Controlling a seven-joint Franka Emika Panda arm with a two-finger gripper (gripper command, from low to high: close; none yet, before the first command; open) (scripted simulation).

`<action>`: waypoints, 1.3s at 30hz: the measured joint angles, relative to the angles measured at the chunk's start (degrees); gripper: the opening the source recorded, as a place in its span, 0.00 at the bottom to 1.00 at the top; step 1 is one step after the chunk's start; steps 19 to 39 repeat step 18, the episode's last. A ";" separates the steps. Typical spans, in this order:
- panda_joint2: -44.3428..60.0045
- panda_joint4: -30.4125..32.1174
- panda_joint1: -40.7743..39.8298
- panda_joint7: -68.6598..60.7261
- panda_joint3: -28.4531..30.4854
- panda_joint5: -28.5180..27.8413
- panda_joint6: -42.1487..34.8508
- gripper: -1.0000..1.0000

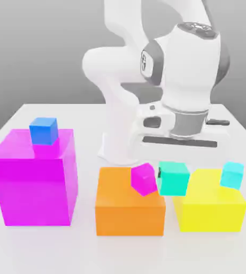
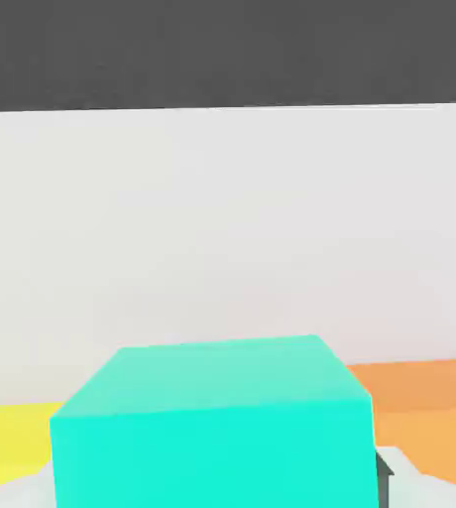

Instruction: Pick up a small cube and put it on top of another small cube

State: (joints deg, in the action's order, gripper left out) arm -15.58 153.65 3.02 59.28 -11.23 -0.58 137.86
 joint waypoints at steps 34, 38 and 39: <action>-9.97 14.29 2.27 -14.79 5.61 4.82 4.55 1.00; -9.97 14.29 2.27 -14.79 5.61 4.82 4.55 1.00; -9.97 14.29 2.27 -14.79 5.61 4.82 4.55 1.00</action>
